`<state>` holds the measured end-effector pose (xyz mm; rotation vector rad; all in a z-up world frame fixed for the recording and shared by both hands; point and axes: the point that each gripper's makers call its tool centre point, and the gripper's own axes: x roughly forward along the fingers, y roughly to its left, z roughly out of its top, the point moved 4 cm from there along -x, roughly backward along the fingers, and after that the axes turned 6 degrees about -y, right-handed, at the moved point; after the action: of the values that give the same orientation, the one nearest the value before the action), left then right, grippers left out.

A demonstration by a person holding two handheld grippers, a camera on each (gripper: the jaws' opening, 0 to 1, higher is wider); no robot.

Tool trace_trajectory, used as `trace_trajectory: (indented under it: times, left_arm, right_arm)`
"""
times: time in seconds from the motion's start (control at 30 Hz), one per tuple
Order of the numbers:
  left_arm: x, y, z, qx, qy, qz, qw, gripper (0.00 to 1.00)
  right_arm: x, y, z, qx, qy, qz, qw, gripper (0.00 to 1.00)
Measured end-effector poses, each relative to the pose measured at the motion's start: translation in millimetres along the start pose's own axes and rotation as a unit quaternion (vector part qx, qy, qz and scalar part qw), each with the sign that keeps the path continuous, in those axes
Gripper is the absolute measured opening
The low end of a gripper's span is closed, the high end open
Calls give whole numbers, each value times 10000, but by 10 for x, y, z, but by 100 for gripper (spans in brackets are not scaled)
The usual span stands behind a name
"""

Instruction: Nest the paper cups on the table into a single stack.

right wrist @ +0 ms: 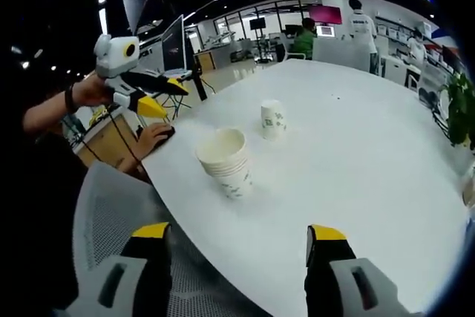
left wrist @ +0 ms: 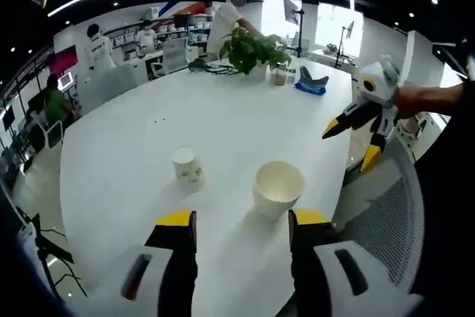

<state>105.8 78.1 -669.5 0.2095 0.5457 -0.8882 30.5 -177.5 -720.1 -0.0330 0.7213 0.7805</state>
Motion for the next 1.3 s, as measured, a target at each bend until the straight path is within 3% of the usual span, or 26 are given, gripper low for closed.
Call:
trace_trajectory:
  times: [0.27, 0.4, 0.63, 0.97, 1.13, 1.3]
  left_arm:
    - [-28, -4, -55, -203, -24, 75, 9998, 50]
    - [-8, 85, -127, -246, 26, 161, 9996, 51]
    - [37, 166, -91, -366, -34, 289, 9989, 50]
    - [257, 279, 57, -361, -106, 348, 9987, 50]
    - [444, 423, 165, -309, -79, 546, 9980, 49]
    - [643, 593, 281, -627, -289, 789, 9945, 51]
  right_arm:
    - [-6, -20, 36, -8, 7, -43, 10000, 74]
    - [-13, -34, 62, -21, 21, -56, 10000, 74]
    - [-1, -41, 71, -38, 42, -58, 10000, 74]
    - [-38, -85, 72, -3, 41, -117, 9999, 74]
    - [-59, -73, 38, 24, 69, -149, 9999, 74]
    - [-80, -73, 11, 79, 74, -194, 9998, 74]
